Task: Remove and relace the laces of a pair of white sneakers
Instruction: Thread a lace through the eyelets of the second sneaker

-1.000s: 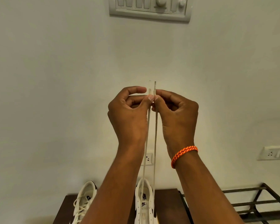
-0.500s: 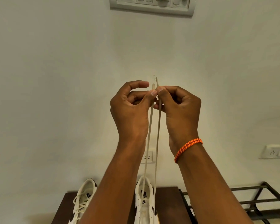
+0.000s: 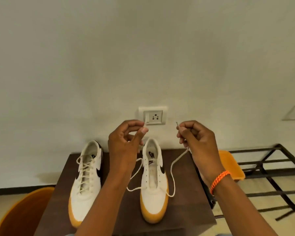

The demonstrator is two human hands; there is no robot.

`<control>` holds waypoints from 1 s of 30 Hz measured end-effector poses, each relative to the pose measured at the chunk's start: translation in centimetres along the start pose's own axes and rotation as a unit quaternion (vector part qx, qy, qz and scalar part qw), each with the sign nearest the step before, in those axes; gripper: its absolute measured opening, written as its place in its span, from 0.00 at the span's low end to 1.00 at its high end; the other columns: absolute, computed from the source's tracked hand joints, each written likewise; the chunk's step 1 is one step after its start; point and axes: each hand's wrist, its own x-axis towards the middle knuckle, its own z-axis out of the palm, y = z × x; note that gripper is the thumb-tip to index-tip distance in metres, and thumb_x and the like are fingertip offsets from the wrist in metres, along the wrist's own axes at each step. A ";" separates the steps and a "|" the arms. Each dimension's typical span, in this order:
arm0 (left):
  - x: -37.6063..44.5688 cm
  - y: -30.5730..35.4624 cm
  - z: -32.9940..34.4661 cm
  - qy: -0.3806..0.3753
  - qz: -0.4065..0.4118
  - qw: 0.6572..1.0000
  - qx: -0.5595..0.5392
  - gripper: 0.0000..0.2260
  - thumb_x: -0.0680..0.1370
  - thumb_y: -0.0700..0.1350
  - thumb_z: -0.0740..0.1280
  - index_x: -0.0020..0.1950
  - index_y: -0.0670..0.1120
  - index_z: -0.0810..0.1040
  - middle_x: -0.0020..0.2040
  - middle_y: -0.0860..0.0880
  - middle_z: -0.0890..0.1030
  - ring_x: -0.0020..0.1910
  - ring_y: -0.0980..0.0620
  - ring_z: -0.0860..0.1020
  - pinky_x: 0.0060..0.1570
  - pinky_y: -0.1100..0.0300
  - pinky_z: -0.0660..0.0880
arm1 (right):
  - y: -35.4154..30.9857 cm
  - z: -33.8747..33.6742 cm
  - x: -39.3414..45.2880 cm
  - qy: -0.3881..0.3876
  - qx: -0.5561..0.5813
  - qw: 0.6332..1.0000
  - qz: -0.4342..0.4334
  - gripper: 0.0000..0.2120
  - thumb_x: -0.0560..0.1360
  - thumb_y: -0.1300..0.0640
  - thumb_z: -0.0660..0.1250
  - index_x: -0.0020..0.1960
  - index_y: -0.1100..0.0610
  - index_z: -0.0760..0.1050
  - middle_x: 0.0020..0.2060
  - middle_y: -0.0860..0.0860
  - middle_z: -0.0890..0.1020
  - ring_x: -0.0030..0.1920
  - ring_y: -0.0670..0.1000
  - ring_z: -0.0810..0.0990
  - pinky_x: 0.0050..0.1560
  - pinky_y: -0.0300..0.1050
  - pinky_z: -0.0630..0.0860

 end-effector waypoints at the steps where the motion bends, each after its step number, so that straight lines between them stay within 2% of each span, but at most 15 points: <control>1: -0.6 -1.7 -0.1 -0.005 -0.025 1.000 0.011 0.07 0.78 0.41 0.77 0.53 0.51 0.85 0.46 0.51 0.88 0.35 0.49 0.82 0.31 0.58 0.78 | 1.7 -0.2 -0.7 0.001 0.000 1.000 0.021 0.06 0.82 0.63 0.67 0.50 0.58 0.83 0.38 0.54 0.84 0.38 0.51 0.80 0.41 0.41 0.78; 6: -2.9 -8.4 -0.6 -0.023 -0.114 0.992 0.046 0.06 0.78 0.40 0.76 0.52 0.49 0.86 0.44 0.49 0.88 0.40 0.43 0.85 0.38 0.57 0.83 | 8.2 0.3 -3.4 0.001 -0.004 0.995 0.100 0.05 0.81 0.63 0.68 0.51 0.57 0.83 0.40 0.54 0.86 0.40 0.50 0.84 0.43 0.38 0.79; 12: -2.8 -12.5 -1.3 -0.118 -0.128 0.967 0.187 0.06 0.77 0.44 0.78 0.49 0.54 0.86 0.42 0.56 0.87 0.40 0.56 0.86 0.44 0.55 0.84 | 12.5 1.6 -4.1 -0.026 -0.114 0.987 0.113 0.10 0.80 0.64 0.70 0.51 0.50 0.86 0.38 0.47 0.86 0.40 0.47 0.84 0.43 0.40 0.81; 15: -2.6 -13.6 -2.2 -0.167 -0.132 0.928 0.305 0.06 0.78 0.48 0.77 0.47 0.60 0.84 0.41 0.61 0.86 0.38 0.60 0.84 0.44 0.53 0.85 | 12.9 2.2 -4.3 -0.033 -0.159 0.980 0.115 0.06 0.78 0.60 0.74 0.47 0.50 0.86 0.38 0.42 0.86 0.42 0.43 0.84 0.43 0.36 0.80; 18: -2.4 -14.2 -3.0 -0.165 -0.121 0.874 0.440 0.05 0.78 0.50 0.75 0.47 0.61 0.83 0.41 0.63 0.84 0.39 0.62 0.82 0.42 0.57 0.83 | 13.5 2.9 -4.2 -0.052 -0.193 0.973 0.117 0.03 0.75 0.57 0.77 0.44 0.50 0.87 0.37 0.41 0.86 0.42 0.42 0.84 0.44 0.38 0.82; 21: -2.0 -14.2 -3.5 -0.148 -0.111 0.830 0.527 0.05 0.78 0.49 0.73 0.47 0.60 0.82 0.41 0.60 0.81 0.39 0.59 0.79 0.42 0.57 0.79 | 13.9 3.7 -4.4 -0.084 -0.231 0.961 0.130 0.02 0.74 0.56 0.79 0.45 0.50 0.88 0.37 0.41 0.86 0.42 0.40 0.84 0.46 0.39 0.83; 23: -1.9 -13.9 -3.6 -0.146 -0.103 0.799 0.574 0.04 0.78 0.48 0.73 0.48 0.58 0.82 0.45 0.57 0.81 0.41 0.55 0.76 0.42 0.56 0.74 | 14.3 4.3 -4.6 -0.094 -0.263 0.951 0.131 0.02 0.74 0.56 0.79 0.45 0.49 0.88 0.37 0.40 0.86 0.41 0.38 0.83 0.48 0.37 0.83; 26: -1.8 -13.7 -3.2 -0.163 -0.053 0.805 0.568 0.03 0.78 0.49 0.74 0.47 0.57 0.81 0.48 0.57 0.78 0.44 0.56 0.74 0.39 0.59 0.68 | 14.6 5.1 -5.1 -0.088 -0.310 0.939 0.118 0.03 0.73 0.56 0.79 0.43 0.49 0.88 0.40 0.41 0.85 0.42 0.41 0.83 0.48 0.40 0.83; 28: -1.7 -13.6 -2.8 -0.200 -0.057 0.817 0.538 0.04 0.77 0.51 0.75 0.43 0.57 0.82 0.45 0.58 0.76 0.42 0.59 0.74 0.36 0.62 0.65 | 14.8 5.8 -5.7 -0.071 -0.371 0.922 0.090 0.03 0.72 0.55 0.80 0.44 0.49 0.87 0.49 0.45 0.81 0.50 0.44 0.80 0.51 0.43 0.81; 30: -1.5 -13.8 -2.7 -0.232 -0.079 0.819 0.518 0.05 0.76 0.52 0.76 0.42 0.57 0.83 0.41 0.59 0.79 0.40 0.60 0.77 0.35 0.63 0.68 | 15.0 6.4 -6.2 -0.063 -0.421 0.900 0.093 0.04 0.71 0.55 0.81 0.43 0.47 0.87 0.60 0.46 0.75 0.61 0.50 0.73 0.57 0.48 0.75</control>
